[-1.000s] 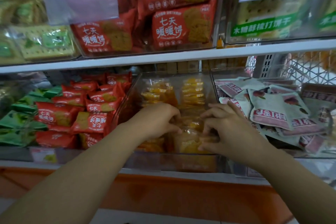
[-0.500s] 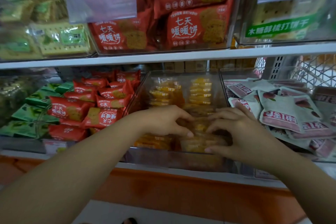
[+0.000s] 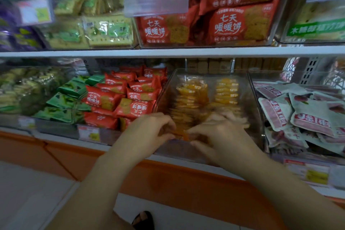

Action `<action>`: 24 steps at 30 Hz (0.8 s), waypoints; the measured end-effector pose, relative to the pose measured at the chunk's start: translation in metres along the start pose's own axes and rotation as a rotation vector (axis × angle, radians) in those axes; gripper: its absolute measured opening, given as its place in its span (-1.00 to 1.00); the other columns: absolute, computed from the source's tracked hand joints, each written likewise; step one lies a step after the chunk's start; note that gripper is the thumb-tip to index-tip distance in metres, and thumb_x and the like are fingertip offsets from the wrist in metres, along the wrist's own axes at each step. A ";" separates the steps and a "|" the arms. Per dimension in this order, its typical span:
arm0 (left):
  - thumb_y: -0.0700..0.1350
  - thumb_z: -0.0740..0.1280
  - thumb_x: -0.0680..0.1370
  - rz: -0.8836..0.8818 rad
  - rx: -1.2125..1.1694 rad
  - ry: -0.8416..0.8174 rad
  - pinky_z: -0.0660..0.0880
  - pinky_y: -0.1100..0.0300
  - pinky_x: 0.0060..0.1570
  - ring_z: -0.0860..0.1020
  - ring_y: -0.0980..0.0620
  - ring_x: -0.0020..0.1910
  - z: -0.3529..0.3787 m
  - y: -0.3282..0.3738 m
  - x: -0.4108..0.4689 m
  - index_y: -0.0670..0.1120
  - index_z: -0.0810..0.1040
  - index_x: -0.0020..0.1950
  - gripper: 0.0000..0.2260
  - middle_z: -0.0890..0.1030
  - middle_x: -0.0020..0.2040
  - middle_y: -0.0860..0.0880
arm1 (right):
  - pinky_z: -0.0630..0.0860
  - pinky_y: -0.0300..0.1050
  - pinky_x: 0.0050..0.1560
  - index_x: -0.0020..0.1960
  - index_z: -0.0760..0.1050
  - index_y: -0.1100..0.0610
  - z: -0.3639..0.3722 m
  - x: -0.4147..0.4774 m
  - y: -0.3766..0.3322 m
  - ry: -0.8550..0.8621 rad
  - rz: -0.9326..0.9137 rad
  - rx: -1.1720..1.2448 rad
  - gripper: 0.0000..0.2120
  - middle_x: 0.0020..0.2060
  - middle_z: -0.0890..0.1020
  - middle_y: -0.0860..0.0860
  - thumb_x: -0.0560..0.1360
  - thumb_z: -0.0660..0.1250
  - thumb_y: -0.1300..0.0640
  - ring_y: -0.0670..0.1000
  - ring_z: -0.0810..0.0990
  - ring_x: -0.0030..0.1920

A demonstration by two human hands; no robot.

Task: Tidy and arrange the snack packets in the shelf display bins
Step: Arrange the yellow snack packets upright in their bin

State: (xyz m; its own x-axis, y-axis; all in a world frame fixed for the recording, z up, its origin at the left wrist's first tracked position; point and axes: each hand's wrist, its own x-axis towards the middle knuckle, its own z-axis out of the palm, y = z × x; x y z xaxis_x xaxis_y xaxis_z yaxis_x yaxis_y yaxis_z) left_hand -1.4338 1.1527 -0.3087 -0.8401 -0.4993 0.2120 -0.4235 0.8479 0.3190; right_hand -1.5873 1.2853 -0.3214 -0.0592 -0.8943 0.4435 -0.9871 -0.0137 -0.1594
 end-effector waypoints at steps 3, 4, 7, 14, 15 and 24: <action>-0.09 0.45 0.45 0.031 0.037 0.112 0.50 0.04 0.01 0.49 0.05 0.01 0.012 -0.009 -0.001 -0.01 0.61 0.04 -0.82 0.50 -0.01 0.09 | 0.21 -0.04 0.15 0.16 0.53 -0.13 0.005 0.010 -0.005 -0.101 0.038 -0.046 -0.73 0.05 0.62 -0.19 0.48 0.29 -0.11 -0.04 0.48 0.12; -0.08 0.45 0.44 0.038 0.042 0.128 0.50 0.02 0.00 0.48 0.04 0.01 0.015 -0.012 -0.002 -0.01 0.62 0.03 -0.82 0.50 -0.02 0.09 | 0.19 -0.04 0.19 0.20 0.50 -0.14 0.007 0.012 -0.006 -0.120 0.045 -0.050 -0.71 0.10 0.60 -0.21 0.49 0.27 -0.12 -0.06 0.45 0.16; -0.08 0.44 0.43 0.116 0.092 0.192 0.49 0.01 -0.06 0.50 -0.01 -0.06 0.021 -0.015 -0.003 0.00 0.63 -0.03 -0.86 0.55 -0.06 0.07 | 0.17 -0.06 0.23 0.24 0.46 -0.16 0.009 0.017 -0.007 -0.145 0.062 -0.076 -0.69 0.14 0.56 -0.24 0.51 0.23 -0.13 -0.10 0.40 0.19; -0.07 0.33 0.40 0.233 0.087 0.282 0.36 0.15 -0.07 0.56 0.04 -0.20 0.024 -0.019 0.001 -0.01 0.60 -0.17 -0.93 0.57 -0.17 0.08 | 0.11 -0.20 0.00 0.07 0.45 -0.14 0.010 0.017 -0.008 -0.074 0.135 0.005 -0.80 -0.35 0.36 -0.32 0.47 0.35 0.02 -0.15 0.53 -0.10; -0.06 0.31 0.43 0.241 0.077 0.292 0.33 0.18 -0.03 0.55 0.06 -0.20 0.023 -0.021 0.001 0.00 0.59 -0.17 -0.93 0.56 -0.17 0.10 | 0.12 -0.21 -0.01 0.01 0.45 -0.13 0.011 0.017 -0.006 -0.064 0.146 0.026 -0.82 -0.34 0.40 -0.31 0.46 0.37 0.06 -0.17 0.53 -0.15; -0.13 0.22 0.59 0.014 -0.212 0.641 0.42 0.31 -0.37 0.52 0.21 -0.33 0.005 -0.025 -0.009 0.07 0.35 -0.06 -0.90 0.51 -0.30 0.13 | 0.34 -0.52 -0.24 -0.20 0.40 -0.15 0.012 0.019 -0.001 -0.091 0.202 0.156 -0.74 -0.27 0.63 -0.16 0.44 0.39 0.18 -0.23 0.56 -0.20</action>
State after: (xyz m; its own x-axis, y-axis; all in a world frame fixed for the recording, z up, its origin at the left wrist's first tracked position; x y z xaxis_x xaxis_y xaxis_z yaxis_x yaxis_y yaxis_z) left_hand -1.4172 1.1375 -0.3233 -0.4500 -0.5512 0.7026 -0.2840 0.8342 0.4727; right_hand -1.5854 1.2632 -0.3230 -0.2321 -0.9224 0.3088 -0.9214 0.1068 -0.3737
